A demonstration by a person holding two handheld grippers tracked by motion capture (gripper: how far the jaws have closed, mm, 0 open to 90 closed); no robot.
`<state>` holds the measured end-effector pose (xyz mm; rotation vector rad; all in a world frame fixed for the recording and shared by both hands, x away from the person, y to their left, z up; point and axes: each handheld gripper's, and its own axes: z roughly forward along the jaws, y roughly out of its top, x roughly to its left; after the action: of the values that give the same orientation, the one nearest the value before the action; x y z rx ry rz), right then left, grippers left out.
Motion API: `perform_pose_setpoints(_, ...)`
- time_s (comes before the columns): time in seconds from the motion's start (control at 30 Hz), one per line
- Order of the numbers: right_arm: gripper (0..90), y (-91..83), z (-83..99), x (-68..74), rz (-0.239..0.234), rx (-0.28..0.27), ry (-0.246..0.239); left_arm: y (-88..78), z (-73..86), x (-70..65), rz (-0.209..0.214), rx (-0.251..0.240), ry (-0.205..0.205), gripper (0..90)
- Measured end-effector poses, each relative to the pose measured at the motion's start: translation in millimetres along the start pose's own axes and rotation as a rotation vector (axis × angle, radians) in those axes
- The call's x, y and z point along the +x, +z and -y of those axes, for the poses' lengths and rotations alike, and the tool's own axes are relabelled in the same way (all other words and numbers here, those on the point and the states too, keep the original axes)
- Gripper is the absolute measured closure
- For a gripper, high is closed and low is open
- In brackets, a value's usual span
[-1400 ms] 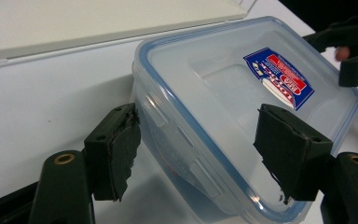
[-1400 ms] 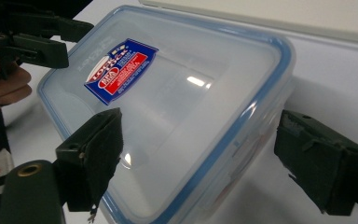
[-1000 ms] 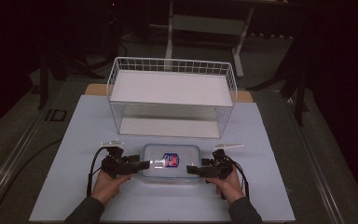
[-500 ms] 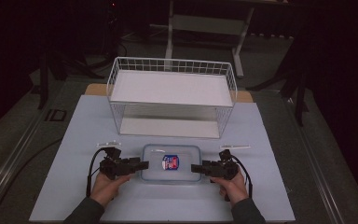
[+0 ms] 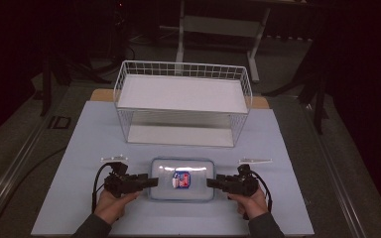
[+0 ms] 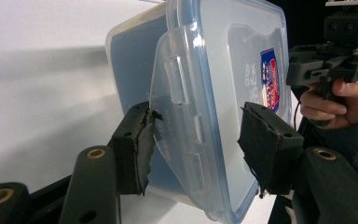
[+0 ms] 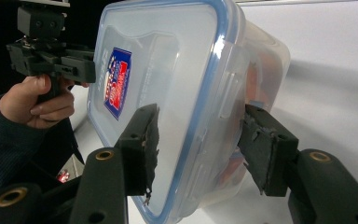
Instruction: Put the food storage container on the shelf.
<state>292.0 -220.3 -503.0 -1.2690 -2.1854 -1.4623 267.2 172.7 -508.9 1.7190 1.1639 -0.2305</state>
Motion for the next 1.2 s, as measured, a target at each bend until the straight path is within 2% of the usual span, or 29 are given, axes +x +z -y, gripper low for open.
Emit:
perform_pose_setpoints(0.13,48.4,-0.5,1.9,2.4,0.003,0.0,0.008,-1.6,1.8,-3.9,-0.011,0.006,0.002,46.1)
perform_pose_setpoints(0.33,49.5,-2.3,4.4,8.7,0.021,-0.004,-0.005,-4.2,4.6,-10.6,-0.032,0.009,0.021,46.9)
perform_pose_setpoints(0.6,50.6,-3.8,5.5,10.6,0.018,-0.008,-0.004,-6.5,5.7,-15.5,-0.047,0.017,0.047,47.7)
perform_pose_setpoints(0.8,50.7,-3.2,5.0,12.9,0.024,-0.004,-0.017,-9.6,4.3,-16.3,-0.049,0.005,0.051,48.0)
perform_pose_setpoints(1.2,51.1,-9.8,-0.5,19.4,0.026,-0.047,-0.062,-13.4,-0.1,-23.4,-0.051,-0.023,0.085,48.1)
